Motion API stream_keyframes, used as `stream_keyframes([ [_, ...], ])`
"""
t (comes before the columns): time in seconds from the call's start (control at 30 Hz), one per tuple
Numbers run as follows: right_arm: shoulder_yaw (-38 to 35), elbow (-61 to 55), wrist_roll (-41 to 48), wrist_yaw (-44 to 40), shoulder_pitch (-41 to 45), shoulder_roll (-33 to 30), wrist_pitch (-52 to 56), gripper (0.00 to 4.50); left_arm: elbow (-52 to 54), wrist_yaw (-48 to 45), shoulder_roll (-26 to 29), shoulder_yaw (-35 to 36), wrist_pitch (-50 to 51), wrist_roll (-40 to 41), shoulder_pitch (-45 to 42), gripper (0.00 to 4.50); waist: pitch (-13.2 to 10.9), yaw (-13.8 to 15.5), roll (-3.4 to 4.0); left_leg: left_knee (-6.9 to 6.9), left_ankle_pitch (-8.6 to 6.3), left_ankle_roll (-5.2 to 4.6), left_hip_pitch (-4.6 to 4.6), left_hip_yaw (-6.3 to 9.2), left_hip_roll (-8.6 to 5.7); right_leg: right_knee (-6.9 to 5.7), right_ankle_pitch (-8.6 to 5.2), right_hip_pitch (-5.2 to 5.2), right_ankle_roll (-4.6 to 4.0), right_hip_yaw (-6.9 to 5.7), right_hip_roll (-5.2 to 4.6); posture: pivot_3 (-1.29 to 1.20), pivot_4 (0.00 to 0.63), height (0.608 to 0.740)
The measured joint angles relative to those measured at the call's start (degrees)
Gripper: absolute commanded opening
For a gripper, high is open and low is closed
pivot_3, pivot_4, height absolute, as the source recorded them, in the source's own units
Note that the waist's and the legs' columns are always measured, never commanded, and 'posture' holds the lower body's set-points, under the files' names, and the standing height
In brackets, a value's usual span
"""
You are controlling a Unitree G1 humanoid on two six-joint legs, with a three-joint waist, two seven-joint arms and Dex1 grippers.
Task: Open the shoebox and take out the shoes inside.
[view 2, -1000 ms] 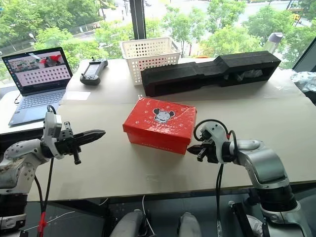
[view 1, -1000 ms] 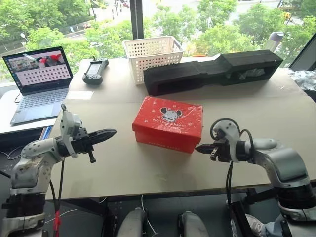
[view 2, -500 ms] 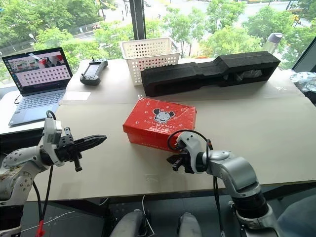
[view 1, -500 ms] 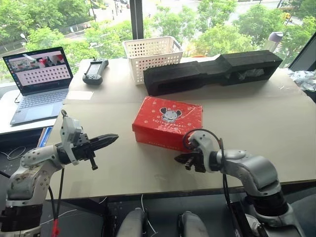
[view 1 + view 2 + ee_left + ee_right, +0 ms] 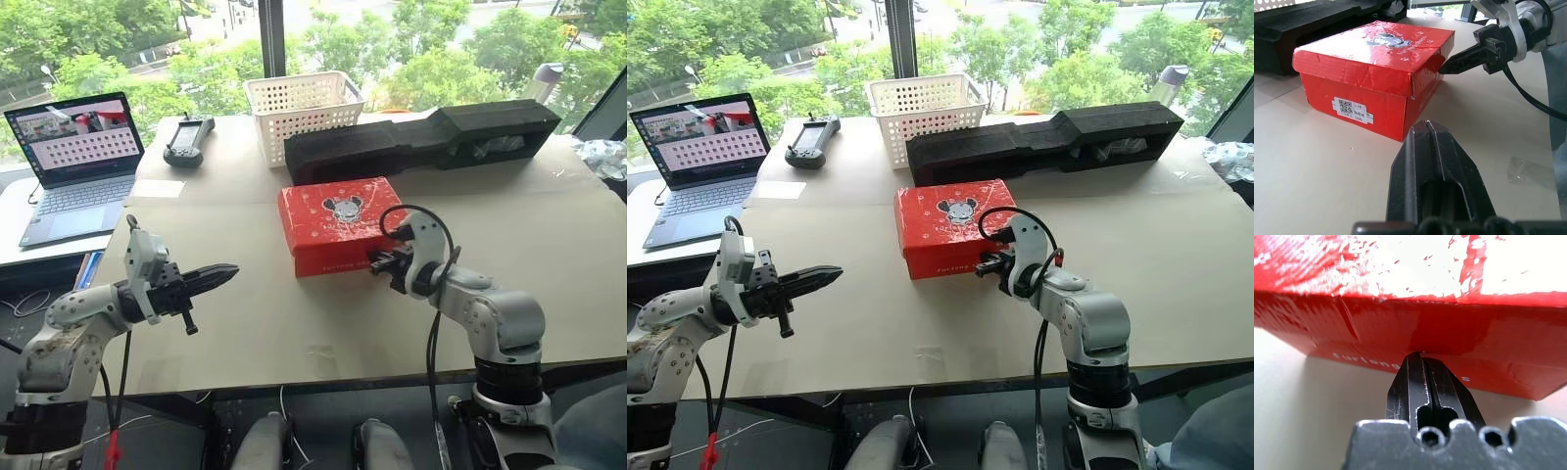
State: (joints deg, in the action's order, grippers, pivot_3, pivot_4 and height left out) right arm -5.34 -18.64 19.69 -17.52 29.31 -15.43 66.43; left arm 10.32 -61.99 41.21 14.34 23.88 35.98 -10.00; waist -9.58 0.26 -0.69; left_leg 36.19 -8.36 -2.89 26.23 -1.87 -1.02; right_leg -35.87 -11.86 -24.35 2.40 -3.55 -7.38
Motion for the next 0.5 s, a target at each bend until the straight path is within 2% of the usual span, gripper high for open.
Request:
stream_keyframes([
  [0.23, 0.6, 0.7, 0.1, 0.6, 1.2, 0.7, -0.1, 0.07, 0.0, 0.0, 0.0, -0.7, 0.0, -0.1, -0.4, 0.00, 0.0, -0.5, 0.00, 0.01, 0.04, -0.07, -0.01, 0.00, 0.01, 0.00, -0.02, 0.00, 0.02, 0.02, 0.00, 0.00, 0.150, 0.732],
  [0.5, 1.5, 3.9, 0.3, 0.7, 8.5, 2.4, -2.0, 0.07, 0.1, 0.6, -0.1, -0.7, -0.1, -0.1, 0.2, 0.00, 0.0, -1.1, 0.02, -0.05, 0.09, -0.16, -0.01, -0.01, 0.00, -0.02, -0.01, -0.03, 0.00, 0.04, 0.00, 0.00, 0.150, 0.732],
])
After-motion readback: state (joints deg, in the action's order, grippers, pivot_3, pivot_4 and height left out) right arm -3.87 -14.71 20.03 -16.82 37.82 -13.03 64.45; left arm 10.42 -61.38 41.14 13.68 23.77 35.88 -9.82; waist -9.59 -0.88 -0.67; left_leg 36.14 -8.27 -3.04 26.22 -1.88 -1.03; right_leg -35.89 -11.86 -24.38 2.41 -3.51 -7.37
